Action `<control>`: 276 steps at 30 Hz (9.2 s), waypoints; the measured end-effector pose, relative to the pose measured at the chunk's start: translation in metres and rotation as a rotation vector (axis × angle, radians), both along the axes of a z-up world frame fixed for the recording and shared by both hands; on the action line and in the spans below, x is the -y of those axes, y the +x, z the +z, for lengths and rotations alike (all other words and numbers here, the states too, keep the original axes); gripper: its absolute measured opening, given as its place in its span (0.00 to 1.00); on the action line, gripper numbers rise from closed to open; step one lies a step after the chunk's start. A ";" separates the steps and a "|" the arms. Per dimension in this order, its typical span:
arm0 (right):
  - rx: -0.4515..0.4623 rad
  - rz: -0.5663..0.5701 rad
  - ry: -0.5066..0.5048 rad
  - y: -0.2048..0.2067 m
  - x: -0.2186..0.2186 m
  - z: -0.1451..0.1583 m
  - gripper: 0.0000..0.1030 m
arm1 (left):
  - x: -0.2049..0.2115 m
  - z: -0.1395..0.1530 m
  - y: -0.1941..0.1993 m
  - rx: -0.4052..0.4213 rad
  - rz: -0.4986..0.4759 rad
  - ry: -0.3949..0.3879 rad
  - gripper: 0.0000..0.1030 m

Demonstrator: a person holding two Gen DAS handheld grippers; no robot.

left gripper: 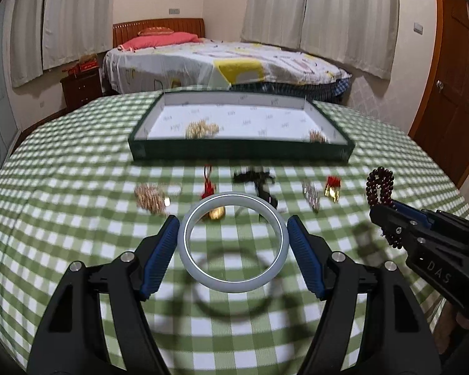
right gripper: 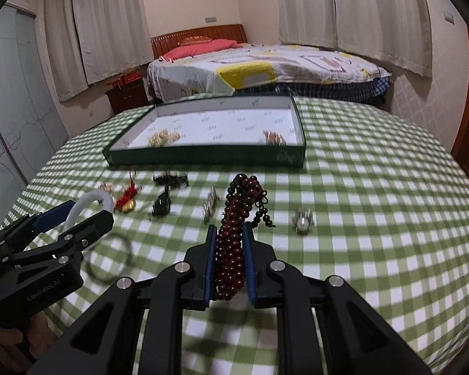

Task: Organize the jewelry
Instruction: 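Carry the jade bangle and red bead bracelet into the box and release both, then withdraw both tools from the box toward the remaining jewelry, then grasp the gold chain with the left tool while the right tool grasps the pearl ring, then carry the gold chain and pearl ring into the green box and release both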

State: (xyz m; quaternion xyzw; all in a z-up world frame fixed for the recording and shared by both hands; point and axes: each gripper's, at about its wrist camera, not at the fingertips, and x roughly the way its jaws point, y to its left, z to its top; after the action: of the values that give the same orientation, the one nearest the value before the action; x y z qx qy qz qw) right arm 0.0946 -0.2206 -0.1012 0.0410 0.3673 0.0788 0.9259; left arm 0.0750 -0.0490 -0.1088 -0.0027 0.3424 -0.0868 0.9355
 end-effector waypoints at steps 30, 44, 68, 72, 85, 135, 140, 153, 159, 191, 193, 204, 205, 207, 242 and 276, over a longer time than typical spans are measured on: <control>0.037 0.001 0.003 0.188 0.012 0.020 0.17 | -0.015 0.033 0.225 -0.022 0.047 -0.027 0.67; -0.214 -0.009 -0.005 0.238 0.017 -0.020 0.17 | -0.013 -0.017 0.302 -0.269 0.047 0.053 0.67; -0.232 0.035 0.009 0.242 0.012 -0.027 0.38 | -0.008 -0.028 0.313 -0.336 0.016 0.069 0.74; -0.215 0.043 0.017 0.241 0.012 -0.025 0.42 | -0.004 -0.023 0.309 -0.305 -0.003 0.084 0.77; -0.080 0.015 0.031 0.213 0.019 0.006 0.53 | -0.011 0.011 0.276 -0.085 -0.010 0.024 0.83; -0.059 -0.088 -0.027 0.039 0.043 -0.026 0.32 | -0.052 0.009 0.041 0.044 0.109 -0.020 0.76; -0.121 -0.110 -0.030 0.044 0.046 -0.037 0.28 | -0.056 0.003 0.042 0.023 0.123 -0.023 0.76; -0.117 -0.098 -0.055 0.043 0.039 -0.039 0.21 | -0.065 -0.014 0.056 -0.061 0.144 -0.013 0.68; -0.114 -0.083 -0.055 0.042 0.036 -0.039 0.21 | -0.074 -0.022 0.071 -0.118 0.158 -0.009 0.56; -0.111 -0.075 -0.047 0.043 0.035 -0.039 0.21 | -0.077 -0.034 0.087 -0.194 0.096 -0.045 0.22; -0.111 -0.075 -0.046 0.043 0.035 -0.039 0.21 | -0.078 -0.034 0.087 -0.195 0.100 -0.051 0.16; -0.102 -0.073 -0.036 0.044 0.031 -0.036 0.21 | -0.079 -0.022 0.076 -0.134 0.093 -0.049 0.11; -0.099 -0.073 -0.035 0.043 0.031 -0.036 0.21 | -0.079 -0.020 0.076 -0.129 0.093 -0.050 0.11; -0.092 -0.073 -0.032 0.043 0.031 -0.034 0.21 | -0.079 -0.016 0.075 -0.118 0.093 -0.054 0.11; 0.209 -0.006 0.034 0.084 0.020 0.072 0.21 | -0.017 0.099 0.109 0.174 -0.063 -0.106 0.10; -0.077 -0.034 0.024 0.268 0.038 0.006 0.21 | 0.051 0.008 0.324 -0.188 -0.089 -0.061 0.10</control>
State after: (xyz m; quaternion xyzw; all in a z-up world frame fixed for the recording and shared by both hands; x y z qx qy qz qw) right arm 0.3625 -0.2587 -0.0955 0.0616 0.4008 0.0659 0.9117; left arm 0.3990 -0.0999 -0.1008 -0.0239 0.4255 -0.1380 0.8940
